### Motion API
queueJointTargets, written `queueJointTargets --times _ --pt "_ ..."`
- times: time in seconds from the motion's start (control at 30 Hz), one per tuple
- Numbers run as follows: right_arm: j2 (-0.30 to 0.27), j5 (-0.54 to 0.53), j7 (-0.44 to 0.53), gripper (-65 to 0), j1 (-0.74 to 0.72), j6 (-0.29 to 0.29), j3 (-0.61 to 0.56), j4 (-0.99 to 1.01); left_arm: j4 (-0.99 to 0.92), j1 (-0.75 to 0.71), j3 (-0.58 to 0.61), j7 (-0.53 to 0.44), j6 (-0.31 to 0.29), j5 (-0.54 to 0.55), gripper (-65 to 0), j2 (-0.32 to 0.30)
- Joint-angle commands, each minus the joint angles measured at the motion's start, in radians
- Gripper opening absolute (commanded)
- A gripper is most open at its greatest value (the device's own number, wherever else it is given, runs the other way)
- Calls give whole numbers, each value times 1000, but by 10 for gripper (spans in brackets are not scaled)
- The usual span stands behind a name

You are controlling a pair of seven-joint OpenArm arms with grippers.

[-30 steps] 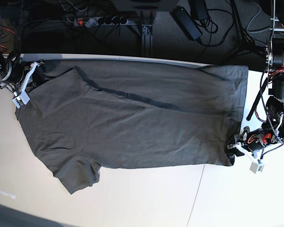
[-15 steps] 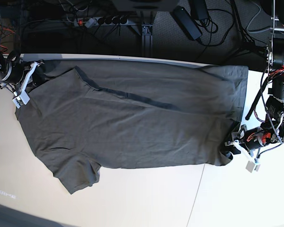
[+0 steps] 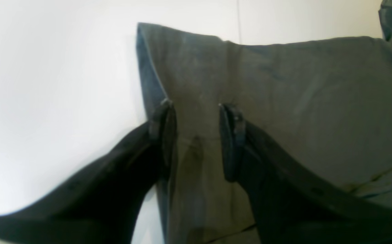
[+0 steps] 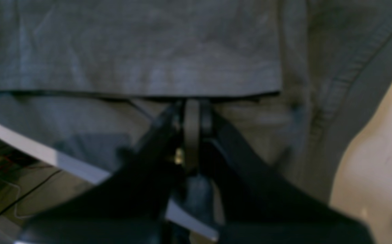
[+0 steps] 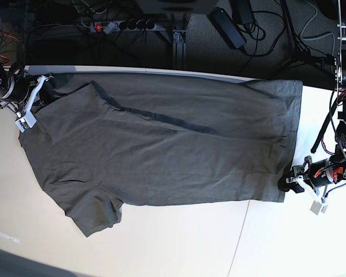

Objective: Fold the T-shirt properly
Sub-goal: 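Regrasp the shirt corner with the left gripper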

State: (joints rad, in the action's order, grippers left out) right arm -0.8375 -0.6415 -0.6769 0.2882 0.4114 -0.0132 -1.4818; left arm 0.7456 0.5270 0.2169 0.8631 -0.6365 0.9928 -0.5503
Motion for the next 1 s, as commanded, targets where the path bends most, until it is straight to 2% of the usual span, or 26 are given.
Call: queueJointTargets --times 0.0,0.17,0.3,0.43,0.5,0.8,0.97 --pt "-9 24 -27 -650 3 8 0 2 13 30 -4 -21 -38 14 -396 -18" --pt "-7 24 -27 -650 3 8 0 2 12 30 -4 -49 -36 -57 -396 -19" --pt "-7 24 -27 -650 3 8 0 2 12 29 -4 -81 23 -135 -396 -18" --pt "-7 24 -27 -650 3 8 0 2 12 29 -4 -97 26 -178 -396 -17" --pt "-7 24 -27 -650 3 8 0 2 11 26 -4 -107 55 -200 -396 -15" --pt "-7 24 -26 -650 3 8 0 2 -28 18 -4 -127 56 -202 -396 -6" --pt "-7 24 -26 -650 3 8 0 2 -54 18 -4 -127 57 -221 -396 29"
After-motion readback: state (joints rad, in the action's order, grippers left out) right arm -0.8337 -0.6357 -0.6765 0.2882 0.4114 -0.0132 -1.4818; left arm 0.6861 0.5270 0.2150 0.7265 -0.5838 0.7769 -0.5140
